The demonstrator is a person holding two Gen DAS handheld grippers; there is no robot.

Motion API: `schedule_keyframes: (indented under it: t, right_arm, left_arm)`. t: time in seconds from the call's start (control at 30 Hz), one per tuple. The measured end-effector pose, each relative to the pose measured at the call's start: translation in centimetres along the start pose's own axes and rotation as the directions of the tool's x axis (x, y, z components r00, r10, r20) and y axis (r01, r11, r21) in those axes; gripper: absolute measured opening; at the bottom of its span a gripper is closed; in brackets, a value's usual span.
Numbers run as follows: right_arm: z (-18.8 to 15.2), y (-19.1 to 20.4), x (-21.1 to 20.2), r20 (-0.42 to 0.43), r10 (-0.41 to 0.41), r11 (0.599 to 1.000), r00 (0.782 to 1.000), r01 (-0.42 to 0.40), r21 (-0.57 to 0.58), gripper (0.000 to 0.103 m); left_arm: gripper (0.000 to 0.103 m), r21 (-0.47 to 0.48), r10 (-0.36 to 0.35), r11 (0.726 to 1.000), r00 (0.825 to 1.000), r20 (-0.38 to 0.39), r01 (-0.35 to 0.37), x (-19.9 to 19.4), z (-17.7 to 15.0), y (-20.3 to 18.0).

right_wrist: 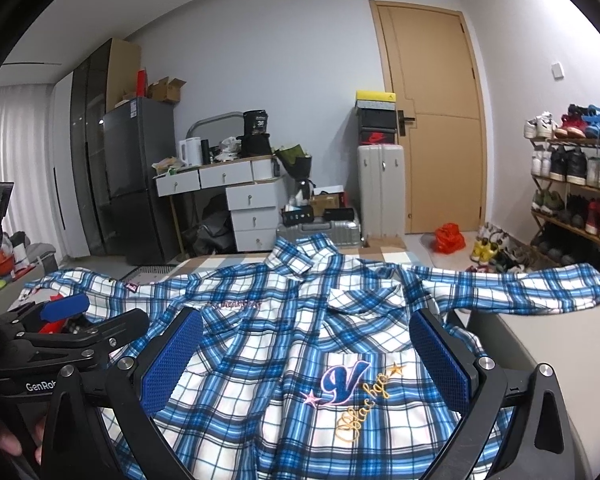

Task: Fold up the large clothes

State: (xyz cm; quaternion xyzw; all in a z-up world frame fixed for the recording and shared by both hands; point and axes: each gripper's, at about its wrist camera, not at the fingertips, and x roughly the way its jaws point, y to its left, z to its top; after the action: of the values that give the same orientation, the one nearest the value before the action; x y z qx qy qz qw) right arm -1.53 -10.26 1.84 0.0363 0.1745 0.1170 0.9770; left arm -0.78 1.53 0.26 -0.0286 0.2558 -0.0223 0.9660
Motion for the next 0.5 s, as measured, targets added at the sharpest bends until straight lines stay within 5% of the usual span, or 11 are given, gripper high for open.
schedule_keyframes:
  t: [0.5]
  right_arm:
    - [0.02, 0.11, -0.11, 0.005, -0.002, 1.0, 1.0, 0.002, 0.002, 0.103]
  left_arm:
    - [0.102, 0.002, 0.0, 1.0, 1.0, 0.005, 0.0, 0.01, -0.13, -0.13]
